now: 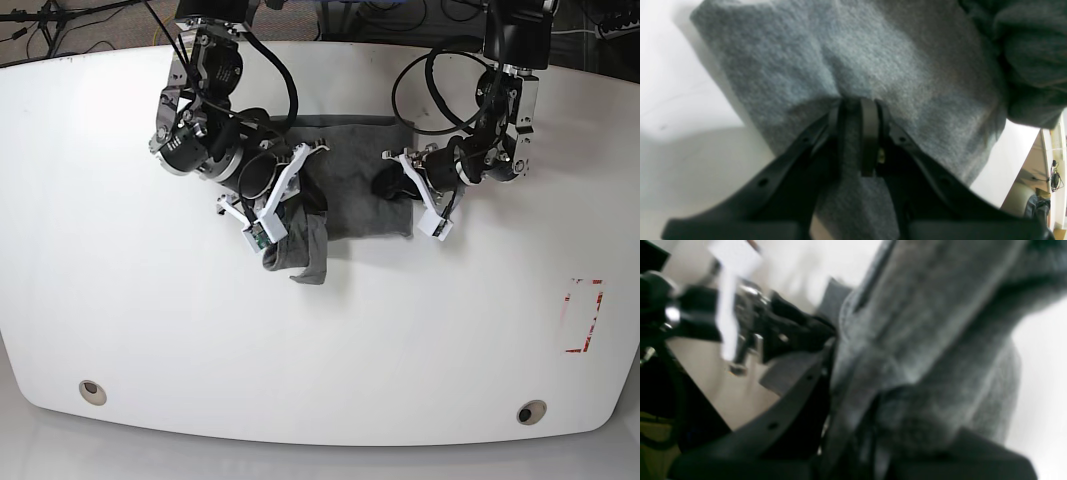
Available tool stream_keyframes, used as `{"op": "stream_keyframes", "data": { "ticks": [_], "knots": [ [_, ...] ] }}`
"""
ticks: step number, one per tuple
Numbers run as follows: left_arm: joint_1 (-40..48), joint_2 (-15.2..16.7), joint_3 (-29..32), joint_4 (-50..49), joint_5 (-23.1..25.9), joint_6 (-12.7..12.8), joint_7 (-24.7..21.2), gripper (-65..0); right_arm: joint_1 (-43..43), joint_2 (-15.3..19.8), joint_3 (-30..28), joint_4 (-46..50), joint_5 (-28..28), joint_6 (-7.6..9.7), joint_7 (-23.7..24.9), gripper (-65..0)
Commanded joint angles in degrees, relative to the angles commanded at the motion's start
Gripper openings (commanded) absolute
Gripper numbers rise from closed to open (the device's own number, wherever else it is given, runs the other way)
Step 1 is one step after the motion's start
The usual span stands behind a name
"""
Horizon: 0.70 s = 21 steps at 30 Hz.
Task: Fold the T-shirt properly
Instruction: 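Fold the strip in half, bringing both grippers together over the middle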
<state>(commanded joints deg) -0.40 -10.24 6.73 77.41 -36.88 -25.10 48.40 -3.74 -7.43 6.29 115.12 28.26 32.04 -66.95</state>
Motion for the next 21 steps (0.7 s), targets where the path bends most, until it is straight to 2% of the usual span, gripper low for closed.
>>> {"op": "stream_keyframes", "data": {
  "ticks": [3,7,11,15,21],
  "knots": [
    [0.0,0.0,0.1,0.0,0.0,0.0,-0.1,-58.3,0.0,0.0,-0.4,-0.1,0.0,0.0,0.0,-53.9],
    [0.0,0.0,0.1,0.0,0.0,0.0,-0.1,-58.3,-0.1,-0.8,-2.1,-0.1,0.0,0.0,0.3,-37.9],
    [0.0,0.0,0.0,0.0,0.0,0.0,-0.1,-58.3,-0.4,-1.6,-3.9,-0.1,0.0,0.0,1.0,-27.0],
    [0.0,0.0,-0.1,0.0,0.0,0.0,-0.1,-58.3,-0.4,-1.6,-5.4,-0.1,0.1,0.0,1.1,-22.4],
    [-0.1,0.0,-0.2,0.0,-0.2,0.0,-0.1,-58.2,-0.4,-1.6,-5.7,0.4,0.4,0.26,1.1,-22.7]
  ]
}}
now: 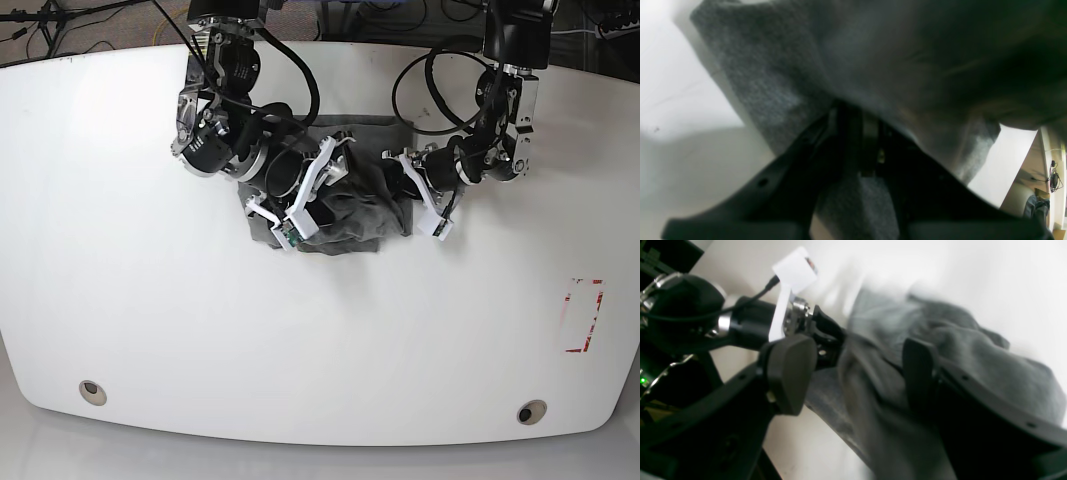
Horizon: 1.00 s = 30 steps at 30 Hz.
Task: Fold the T-shirt properly
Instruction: 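Fold the strip in half, bringing both grippers together over the middle, then release the shirt with the left gripper and withdraw it aside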
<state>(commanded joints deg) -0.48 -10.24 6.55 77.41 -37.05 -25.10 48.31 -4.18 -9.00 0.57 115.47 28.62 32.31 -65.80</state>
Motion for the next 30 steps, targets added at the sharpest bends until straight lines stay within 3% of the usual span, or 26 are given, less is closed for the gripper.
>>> {"op": "stream_keyframes", "data": {
  "ticks": [4,10,15,22,27,30],
  "knots": [
    [-0.4,0.0,-0.2,0.2,-0.1,-0.1,0.0,-58.2,0.0,0.0,0.4,0.1,-0.3,0.26,0.0,-22.7],
    [-1.2,1.1,-2.2,3.9,-1.2,-0.2,0.2,-57.2,0.0,3.4,5.4,0.2,2.5,0.44,-0.3,-22.7],
    [-1.6,1.3,-4.4,6.2,-5.6,-0.2,0.2,-48.2,0.0,5.5,9.6,0.2,5.8,0.44,-0.4,-22.7],
    [-1.7,1.3,-8.4,11.5,-12.1,-0.2,0.1,-37.4,-0.1,7.5,12.2,0.1,6.2,0.62,-0.7,-22.7],
    [-1.6,0.8,-12.9,15.6,-16.6,-0.2,0.4,-35.1,-0.7,8.1,12.1,0.1,6.2,4.48,-2.6,-22.7],
    [-1.5,-2.5,-16.2,17.2,-17.9,-0.2,0.4,-35.4,-1.6,8.1,11.2,0.1,6.2,7.21,-2.8,-22.7]
  ]
}}
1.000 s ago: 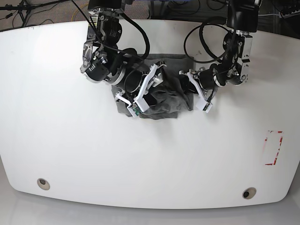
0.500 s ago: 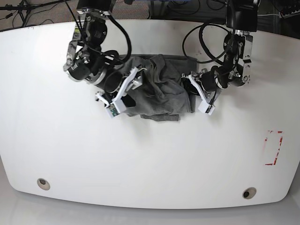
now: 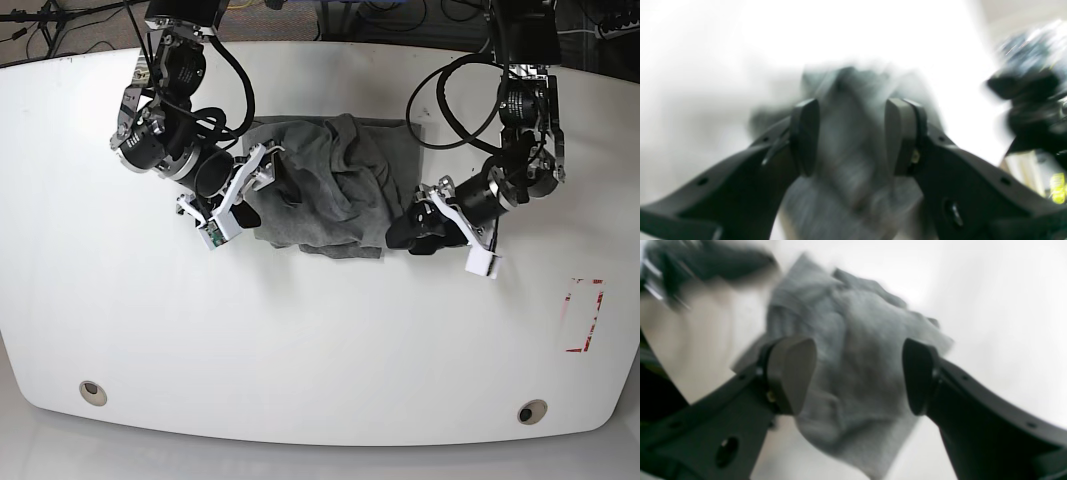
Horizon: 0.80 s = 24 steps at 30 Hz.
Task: Fold the T-shirt properly
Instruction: 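Release the shirt with the left gripper and withdraw it aside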
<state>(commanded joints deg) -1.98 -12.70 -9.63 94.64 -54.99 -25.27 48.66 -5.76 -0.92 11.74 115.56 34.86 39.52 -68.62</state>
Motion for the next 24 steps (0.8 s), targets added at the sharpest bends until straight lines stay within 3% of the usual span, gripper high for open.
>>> {"op": "stream_keyframes", "data": {
  "ticks": [11,18,24],
  "knots": [
    [2.8,-10.8,-13.6,0.1,-3.0,0.0,0.0,-35.4,-1.3,2.4,-13.3,-0.1,-2.7,0.48,0.7,-22.7],
    [6.2,-14.9,-18.3,0.2,-3.1,-0.1,0.0,-35.4,-1.1,2.2,-22.2,-0.1,-15.1,0.48,5.4,-22.7],
    [8.7,-15.5,-21.0,0.3,-2.9,-0.1,0.0,-35.6,-1.7,2.2,-28.7,-0.4,-21.9,0.48,7.6,-22.7]
  ]
}}
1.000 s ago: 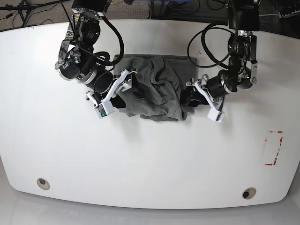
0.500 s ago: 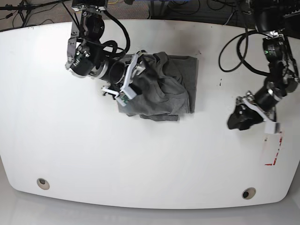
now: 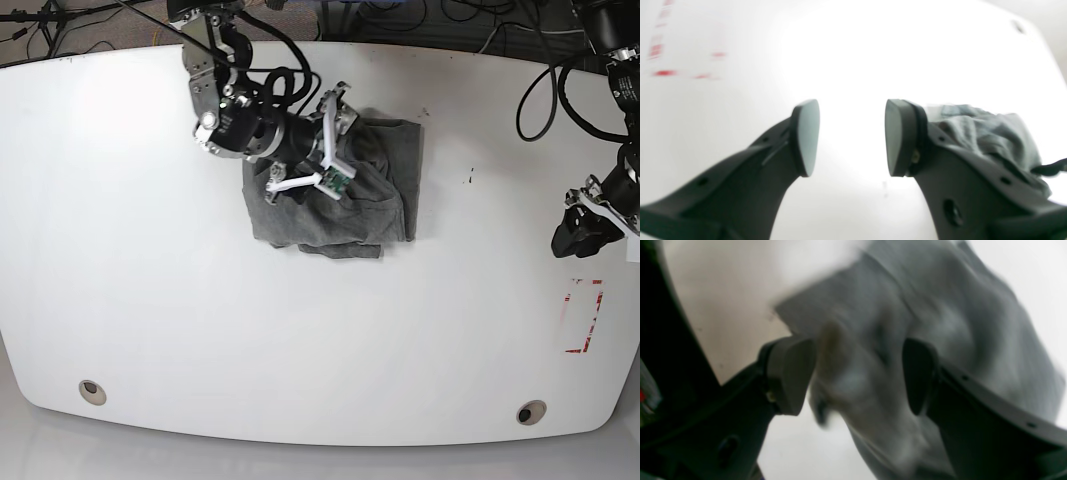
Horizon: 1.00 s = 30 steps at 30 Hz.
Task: Fold the T-shirt properly
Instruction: 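Release the shirt with the left gripper and withdraw it aside, then press and drag the folded bundle with the right gripper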
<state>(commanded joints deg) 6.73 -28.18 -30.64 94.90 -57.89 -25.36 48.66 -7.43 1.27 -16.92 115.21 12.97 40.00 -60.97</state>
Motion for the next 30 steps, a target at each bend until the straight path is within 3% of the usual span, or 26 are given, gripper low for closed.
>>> {"op": "stream_keyframes", "data": {
  "ticks": [9,11,18,24,30],
  "knots": [
    [3.1,0.0,-3.0,0.0,0.1,0.0,0.0,-35.6,-1.1,0.0,-2.2,-0.1,-2.5,0.0,3.0,-23.5],
    [3.6,0.0,-3.2,0.0,0.1,0.0,0.0,-35.6,-1.2,0.2,-2.2,-0.2,-2.5,0.0,4.0,-26.6],
    [5.0,0.0,-3.4,0.2,0.1,0.0,0.0,-35.6,-0.7,2.0,-2.3,-3.5,-2.6,0.0,7.6,-47.2],
    [5.3,0.0,-3.6,0.2,0.1,0.0,0.0,-35.6,-0.1,2.9,-2.3,-7.0,-2.6,-0.04,10.7,-54.7],
    [6.8,0.0,-6.3,0.3,-0.1,0.0,0.0,-35.6,0.0,2.9,-2.5,-6.8,-2.6,-3.74,11.8,-58.3]
  ]
}}
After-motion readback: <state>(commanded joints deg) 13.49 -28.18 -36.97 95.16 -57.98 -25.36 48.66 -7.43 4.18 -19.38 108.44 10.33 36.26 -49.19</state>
